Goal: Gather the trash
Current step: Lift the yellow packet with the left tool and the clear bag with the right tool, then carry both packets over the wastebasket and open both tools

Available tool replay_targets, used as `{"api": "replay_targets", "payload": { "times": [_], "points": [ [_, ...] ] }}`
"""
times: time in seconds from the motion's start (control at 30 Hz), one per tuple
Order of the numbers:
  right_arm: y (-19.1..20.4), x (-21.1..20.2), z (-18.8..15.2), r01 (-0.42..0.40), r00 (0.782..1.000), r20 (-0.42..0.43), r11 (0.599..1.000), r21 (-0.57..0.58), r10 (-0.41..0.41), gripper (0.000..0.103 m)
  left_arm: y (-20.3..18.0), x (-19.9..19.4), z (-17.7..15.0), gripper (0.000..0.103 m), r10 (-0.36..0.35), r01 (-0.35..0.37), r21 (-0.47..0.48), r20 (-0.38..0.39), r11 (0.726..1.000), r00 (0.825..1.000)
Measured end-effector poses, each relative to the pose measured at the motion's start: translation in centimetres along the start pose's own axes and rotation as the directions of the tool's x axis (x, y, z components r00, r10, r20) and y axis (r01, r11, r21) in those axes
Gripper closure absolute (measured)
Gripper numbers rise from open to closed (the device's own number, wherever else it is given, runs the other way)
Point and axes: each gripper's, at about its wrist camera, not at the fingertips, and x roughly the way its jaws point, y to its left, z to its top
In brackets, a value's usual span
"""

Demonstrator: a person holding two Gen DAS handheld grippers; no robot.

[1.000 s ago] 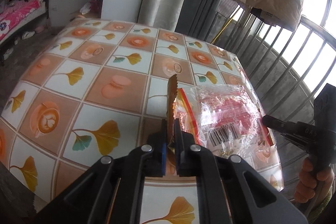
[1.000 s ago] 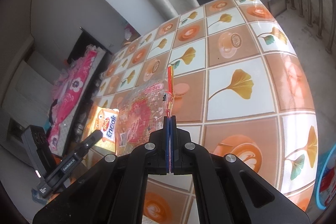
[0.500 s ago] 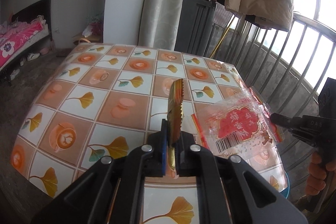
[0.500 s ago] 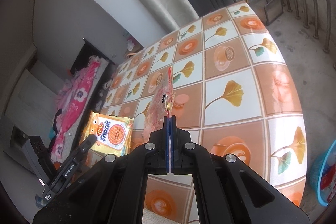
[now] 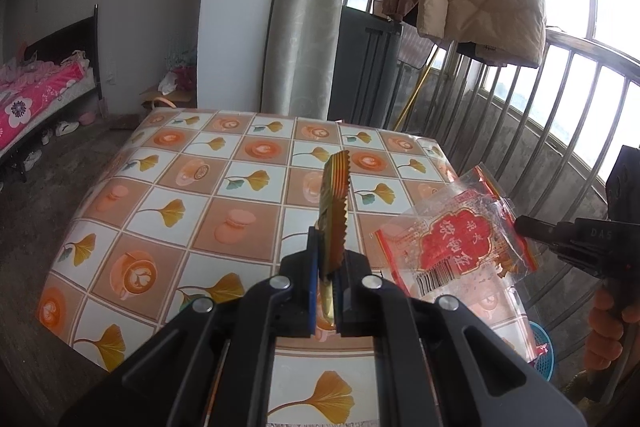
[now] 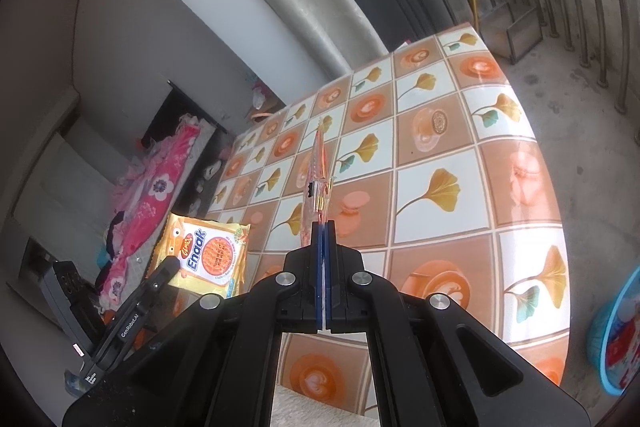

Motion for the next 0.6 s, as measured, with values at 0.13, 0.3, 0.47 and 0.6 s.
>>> {"api": "replay_targets", "payload": {
  "times": [0.13,0.3,0.47,0.6],
  "points": [
    [0.1,-1.0,0.0,-0.007,1.0,0.02,1.0,-0.002,0.007,0.103,-0.8,-0.9,0.2,0.098,-0.003,0.003,0.012,0.017,1.0,1.0],
    [-0.1,-2.5,0.0,-0.011,0.999,0.048,1.0,-0.001,0.011,0.103,-1.9,-2.0,0.5,0.098,-0.018,0.017,0.025,0.037,1.0,0.999],
    [-0.6,-4.5,0.0,-0.005,0.997,0.082,1.0,0.005,0.004,0.103,-3.6,-2.9,1.0,0.098,-0.061,0.059,0.045,0.055,0.997,0.997],
    [-1.5,-7.1,-0.3,0.021,0.992,0.124,1.0,0.013,-0.023,0.103,-5.8,-3.4,1.6,0.098,-0.129,0.125,0.072,0.059,0.99,0.99]
  ]
}}
